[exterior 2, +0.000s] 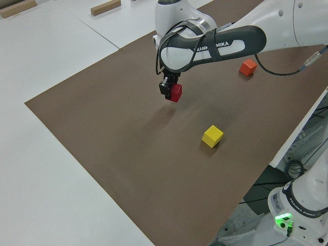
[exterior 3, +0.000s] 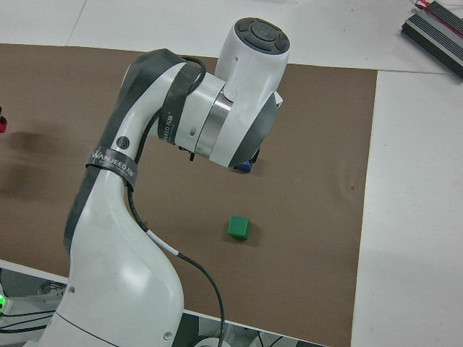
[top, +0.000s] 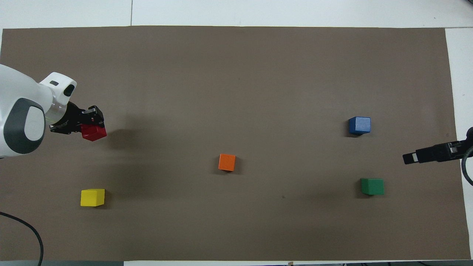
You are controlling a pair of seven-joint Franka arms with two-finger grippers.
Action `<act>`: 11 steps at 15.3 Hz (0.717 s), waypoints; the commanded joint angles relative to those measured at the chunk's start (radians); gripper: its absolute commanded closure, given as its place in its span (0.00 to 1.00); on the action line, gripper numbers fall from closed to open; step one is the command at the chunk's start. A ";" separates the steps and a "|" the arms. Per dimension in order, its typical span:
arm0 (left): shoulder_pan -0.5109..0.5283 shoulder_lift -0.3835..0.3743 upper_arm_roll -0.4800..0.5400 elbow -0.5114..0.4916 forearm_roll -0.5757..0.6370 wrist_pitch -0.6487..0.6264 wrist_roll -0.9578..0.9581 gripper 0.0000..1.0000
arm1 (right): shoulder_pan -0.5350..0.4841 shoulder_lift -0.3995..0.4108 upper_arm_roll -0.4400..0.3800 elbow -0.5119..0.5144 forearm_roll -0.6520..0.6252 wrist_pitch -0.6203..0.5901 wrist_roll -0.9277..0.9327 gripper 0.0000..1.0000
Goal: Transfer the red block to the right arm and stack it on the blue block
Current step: 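Reach the left gripper to the red cube and grasp it, then lift the red cube with the left gripper while the right gripper approaches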
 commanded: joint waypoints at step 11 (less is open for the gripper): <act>-0.034 -0.290 -0.051 0.144 -0.509 -0.469 -0.843 1.00 | -0.043 0.088 0.005 -0.245 0.347 0.023 -0.442 0.00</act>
